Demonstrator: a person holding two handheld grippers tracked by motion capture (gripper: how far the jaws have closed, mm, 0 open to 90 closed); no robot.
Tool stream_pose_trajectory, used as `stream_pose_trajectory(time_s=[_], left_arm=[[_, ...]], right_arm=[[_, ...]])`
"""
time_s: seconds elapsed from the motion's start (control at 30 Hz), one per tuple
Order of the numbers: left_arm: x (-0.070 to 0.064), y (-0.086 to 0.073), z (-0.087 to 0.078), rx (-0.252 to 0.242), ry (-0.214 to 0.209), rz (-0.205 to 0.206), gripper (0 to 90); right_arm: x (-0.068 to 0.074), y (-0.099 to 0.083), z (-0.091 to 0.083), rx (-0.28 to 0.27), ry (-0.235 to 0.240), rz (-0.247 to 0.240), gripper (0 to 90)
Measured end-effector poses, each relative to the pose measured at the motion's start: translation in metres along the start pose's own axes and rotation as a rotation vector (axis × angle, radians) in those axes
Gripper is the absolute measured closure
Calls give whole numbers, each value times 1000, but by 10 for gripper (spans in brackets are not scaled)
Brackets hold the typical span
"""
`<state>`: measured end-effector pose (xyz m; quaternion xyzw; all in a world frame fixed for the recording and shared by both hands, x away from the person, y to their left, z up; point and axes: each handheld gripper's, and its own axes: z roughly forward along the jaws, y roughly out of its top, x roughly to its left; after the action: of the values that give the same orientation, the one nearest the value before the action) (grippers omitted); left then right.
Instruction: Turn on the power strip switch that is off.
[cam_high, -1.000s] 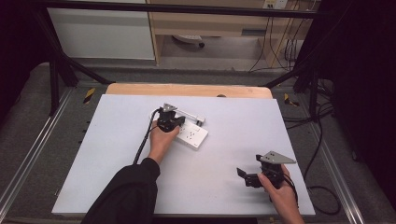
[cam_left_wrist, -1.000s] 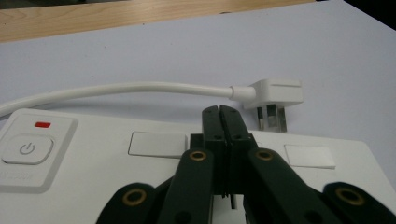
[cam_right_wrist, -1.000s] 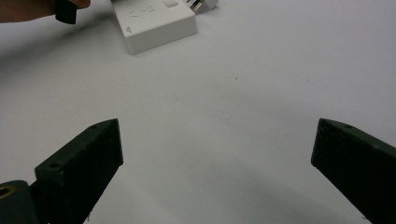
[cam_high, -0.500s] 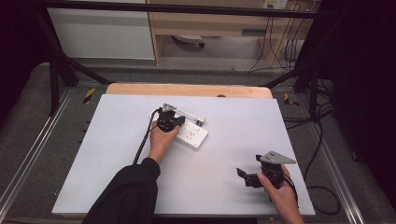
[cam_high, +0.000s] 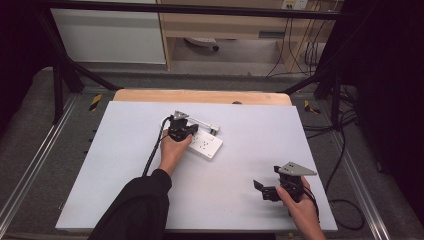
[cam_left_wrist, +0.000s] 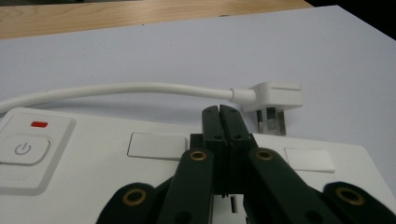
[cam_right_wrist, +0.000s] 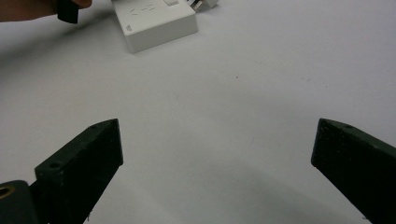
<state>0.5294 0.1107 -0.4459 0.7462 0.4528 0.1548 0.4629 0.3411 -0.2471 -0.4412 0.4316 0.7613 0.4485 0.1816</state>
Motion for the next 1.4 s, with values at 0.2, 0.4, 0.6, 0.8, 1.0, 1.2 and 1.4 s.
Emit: stream_pose_trajectory(time_s=[0.2,0.4,0.6,0.8,1.0,1.2,1.4], left_arm=[[0,-1,1,2,6,7,899],[0,-1,2,0,7,10,899],[-1,-1,1,-1,12,20,899],[-1,-1,2,0,15,21,899],[-1,-1,1,2,14,17,900],[-2,-1,1,0,13,18,900],[-3,0,0,1,12,20,900]], right_arm=[[0,0,0,0,0,1,26],[0,0,0,0,1,1,26],[0,0,0,0,0,0,26],[0,0,0,0,0,-1,26],[0,0,0,-3,1,0,26],[0,0,-1,-4,1,0,26],[0,0,-1,-4,2,0,26]])
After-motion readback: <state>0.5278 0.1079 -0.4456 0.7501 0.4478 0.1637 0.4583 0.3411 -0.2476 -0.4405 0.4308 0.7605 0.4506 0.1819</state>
